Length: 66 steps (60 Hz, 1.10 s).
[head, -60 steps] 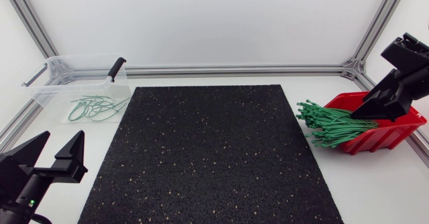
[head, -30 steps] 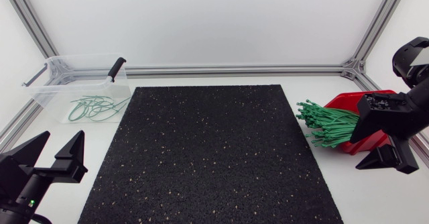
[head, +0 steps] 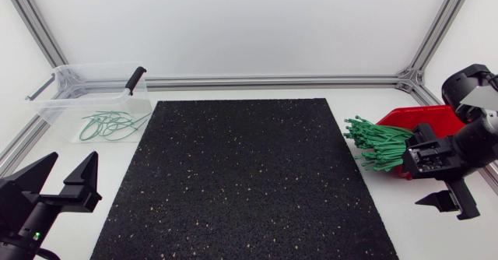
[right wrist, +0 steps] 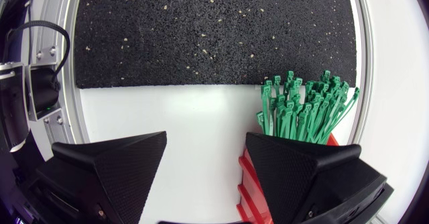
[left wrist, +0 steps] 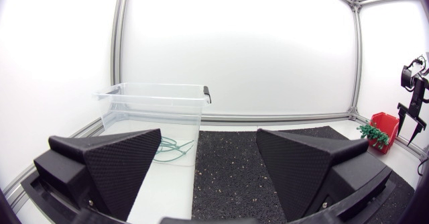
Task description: Take a green cable tie from the red box, thread the tail through the head to close it, then place it in the transparent bin on the left.
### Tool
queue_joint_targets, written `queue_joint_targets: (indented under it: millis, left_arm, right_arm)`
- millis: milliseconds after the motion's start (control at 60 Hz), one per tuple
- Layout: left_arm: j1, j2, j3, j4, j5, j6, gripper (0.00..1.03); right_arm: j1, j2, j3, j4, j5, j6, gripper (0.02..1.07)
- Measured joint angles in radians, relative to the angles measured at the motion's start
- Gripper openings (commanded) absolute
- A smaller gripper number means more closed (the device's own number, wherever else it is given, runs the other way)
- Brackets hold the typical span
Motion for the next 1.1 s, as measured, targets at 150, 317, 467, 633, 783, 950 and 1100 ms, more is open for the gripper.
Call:
queue_joint_targets:
  millis: [150,317,467,633,783,950,1100]
  left_arm:
    - [0.000,0.000,0.000,0.000,0.000,0.000,0.99]
    - [0.000,0.000,0.000,0.000,0.000,0.000,0.99]
    - [0.000,0.000,0.000,0.000,0.000,0.000,0.99]
    - [0.000,0.000,0.000,0.000,0.000,0.000,0.99]
    - [0.000,0.000,0.000,0.000,0.000,0.000,0.99]
    - [0.000,0.000,0.000,0.000,0.000,0.000,0.99]
    - [0.000,0.000,0.000,0.000,0.000,0.000,0.99]
  right_arm:
    - [0.036,0.000,-0.048,0.103,0.042,0.001,0.80]
    - [0.063,0.013,-0.063,0.154,0.046,0.010,0.70]
    - [0.074,0.028,-0.063,0.198,0.047,0.025,0.70]
    - [0.087,0.041,-0.064,0.220,0.047,0.040,0.62]
    - [0.102,0.066,-0.071,0.258,0.048,0.056,0.61]
    - [0.118,0.093,-0.092,0.299,0.062,0.069,0.61]
    - [0.120,0.112,-0.096,0.330,0.065,0.073,0.61]
